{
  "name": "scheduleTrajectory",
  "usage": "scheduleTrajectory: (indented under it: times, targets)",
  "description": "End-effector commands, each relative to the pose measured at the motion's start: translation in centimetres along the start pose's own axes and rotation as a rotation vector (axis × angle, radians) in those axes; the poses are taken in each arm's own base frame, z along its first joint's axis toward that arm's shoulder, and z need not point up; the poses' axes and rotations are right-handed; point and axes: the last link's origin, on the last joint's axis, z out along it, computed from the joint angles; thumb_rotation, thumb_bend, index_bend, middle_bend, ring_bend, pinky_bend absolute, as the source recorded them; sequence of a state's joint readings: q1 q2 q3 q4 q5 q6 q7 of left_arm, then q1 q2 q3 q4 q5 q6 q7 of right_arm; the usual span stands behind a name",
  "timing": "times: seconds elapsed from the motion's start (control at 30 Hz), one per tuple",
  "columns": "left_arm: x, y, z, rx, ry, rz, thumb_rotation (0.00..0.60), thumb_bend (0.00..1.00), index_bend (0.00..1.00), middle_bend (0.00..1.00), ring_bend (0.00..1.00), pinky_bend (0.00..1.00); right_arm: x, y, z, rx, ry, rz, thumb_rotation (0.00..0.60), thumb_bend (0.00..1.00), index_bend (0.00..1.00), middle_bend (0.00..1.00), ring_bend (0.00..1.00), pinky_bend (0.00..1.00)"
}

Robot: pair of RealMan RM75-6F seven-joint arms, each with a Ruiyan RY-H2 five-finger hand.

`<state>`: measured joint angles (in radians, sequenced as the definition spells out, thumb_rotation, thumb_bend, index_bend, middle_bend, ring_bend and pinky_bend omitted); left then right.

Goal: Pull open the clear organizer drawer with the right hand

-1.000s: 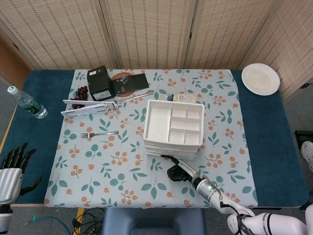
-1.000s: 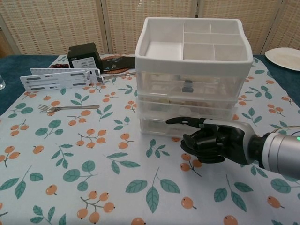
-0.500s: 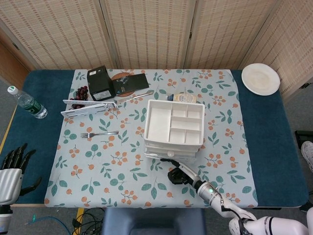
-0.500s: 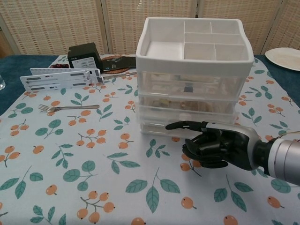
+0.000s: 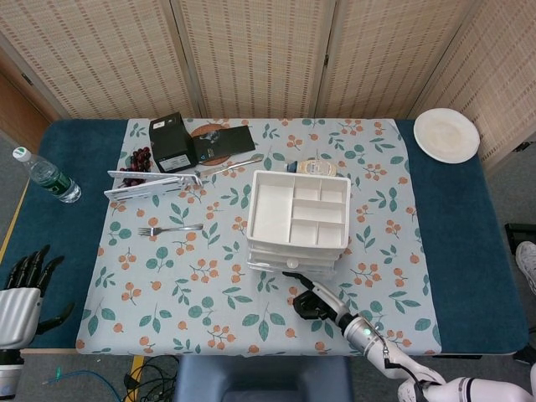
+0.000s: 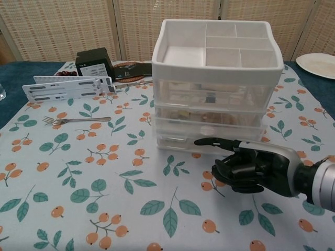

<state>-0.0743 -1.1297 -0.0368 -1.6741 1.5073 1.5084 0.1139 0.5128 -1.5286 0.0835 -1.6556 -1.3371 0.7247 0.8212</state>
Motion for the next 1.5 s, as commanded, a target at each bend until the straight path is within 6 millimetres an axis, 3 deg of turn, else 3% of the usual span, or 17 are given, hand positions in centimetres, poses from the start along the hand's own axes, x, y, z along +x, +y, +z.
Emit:
scheduleTrajectory:
  times: [0.03,0.43,0.67,0.9,1.17,1.5]
  targets:
    - [0.0,0.0,0.0,0.000,0.001,0.000,0.600,0.25,0.14,0.00,0.04,0.07,0.0,0.2,-0.5,-0.007,-0.003,-0.008,0.600,0.72,0.05,0.81,1.00,1.00]
    - [0.0,0.2,0.2,-0.010,0.004,-0.004,0.600,0.25,0.14,0.00,0.04,0.07,0.0,-0.3,-4.3,-0.022,-0.042,-0.134,0.600,0.72,0.05,0.80,1.00,1.00]
    - [0.1,0.2,0.1,-0.008,0.005,-0.002,0.600,0.25,0.14,0.00,0.04,0.07,0.6,-2.5,-7.3,0.027,-0.049,-0.287,0.600,0.72,0.05,0.80,1.00,1.00]
    - [0.2,0.4,0.1,-0.015,0.007,-0.001,0.600,0.25,0.14,0.00,0.04,0.07,2.5,-4.9,-9.3,0.066,0.022,-0.425,0.600,0.72,0.05,0.81,1.00,1.00]
    - [0.1,0.7,0.2,-0.022,0.004,0.002,0.600,0.25,0.14,0.00,0.04,0.07,4.4,-5.1,-9.2,0.027,0.085,-0.462,0.600,0.72,0.04,0.81,1.00,1.00]
    - [0.0,0.8,0.4,-0.022,-0.003,0.004,0.600,0.25,0.14,0.00,0.04,0.07,5.4,-4.3,-7.5,-0.041,0.084,-0.475,0.600,0.73,0.04,0.81,1.00,1.00]
